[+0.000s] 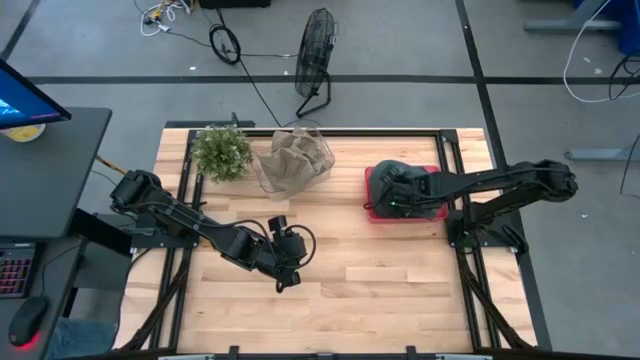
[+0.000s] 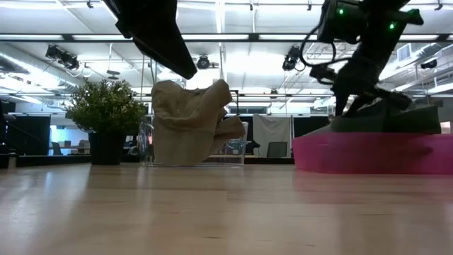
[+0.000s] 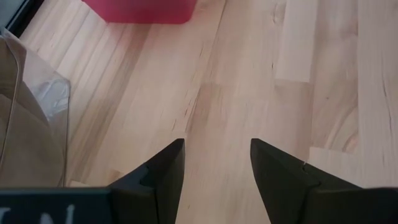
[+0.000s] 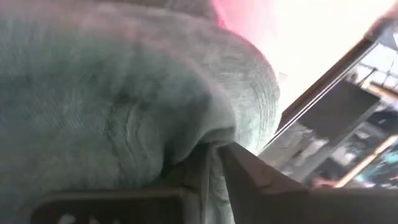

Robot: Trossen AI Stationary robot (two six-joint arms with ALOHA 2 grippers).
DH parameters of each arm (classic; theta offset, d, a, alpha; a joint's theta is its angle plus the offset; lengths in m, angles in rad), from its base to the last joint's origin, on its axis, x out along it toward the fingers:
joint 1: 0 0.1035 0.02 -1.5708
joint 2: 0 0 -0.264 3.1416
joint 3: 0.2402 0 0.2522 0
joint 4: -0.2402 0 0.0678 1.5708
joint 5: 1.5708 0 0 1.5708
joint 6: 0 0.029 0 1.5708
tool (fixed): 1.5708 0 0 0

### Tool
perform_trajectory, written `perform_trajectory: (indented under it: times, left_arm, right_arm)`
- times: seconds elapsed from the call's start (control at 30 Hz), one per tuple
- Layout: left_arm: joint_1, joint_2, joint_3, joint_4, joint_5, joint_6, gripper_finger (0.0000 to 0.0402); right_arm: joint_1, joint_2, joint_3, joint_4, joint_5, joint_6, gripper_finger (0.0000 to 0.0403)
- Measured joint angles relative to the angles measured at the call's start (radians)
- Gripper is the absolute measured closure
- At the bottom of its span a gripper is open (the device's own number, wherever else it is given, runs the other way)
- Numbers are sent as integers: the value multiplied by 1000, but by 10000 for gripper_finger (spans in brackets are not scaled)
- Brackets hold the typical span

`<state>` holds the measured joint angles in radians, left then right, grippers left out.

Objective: Pick & Place hat
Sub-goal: Put the black cap into the red bin

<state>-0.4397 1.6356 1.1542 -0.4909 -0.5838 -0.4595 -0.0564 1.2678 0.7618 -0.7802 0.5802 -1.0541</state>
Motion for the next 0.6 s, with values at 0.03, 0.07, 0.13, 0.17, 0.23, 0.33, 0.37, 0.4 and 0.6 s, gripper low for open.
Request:
perform_trajectory:
  times: [0.03, 0.07, 0.13, 0.17, 0.23, 0.33, 0.37, 0.4, 0.6]
  left_arm:
    - [0, 0, 0, -3, 0, 0, 214]
    - [0, 0, 0, -4, 0, 0, 214]
    - [0, 0, 0, -9, 0, 0, 214]
    - [0, 0, 0, -12, 0, 0, 214]
    - [0, 0, 0, -20, 0, 1, 214]
    - [0, 0, 0, -26, 0, 2, 214]
    - [0, 0, 0, -26, 0, 2, 214]
    - [0, 0, 0, -26, 0, 4, 214]
    - [0, 0, 0, -24, 0, 77, 214]
  right_arm:
    - [5, 0, 15, -18, -8, 40, 349]
    - [12, 0, 31, -40, -16, 80, 347]
    - [28, -3, 71, -97, -42, 167, 343]
    - [37, -3, 94, -130, -59, 217, 342]
    - [53, -7, 140, -196, -107, 330, 342]
    - [64, -7, 194, -209, -189, 513, 344]
    - [65, -7, 202, -183, -194, 573, 345]
    - [64, -7, 205, -141, -183, 625, 347]
    - [16, -7, 149, 116, 87, 903, 370]
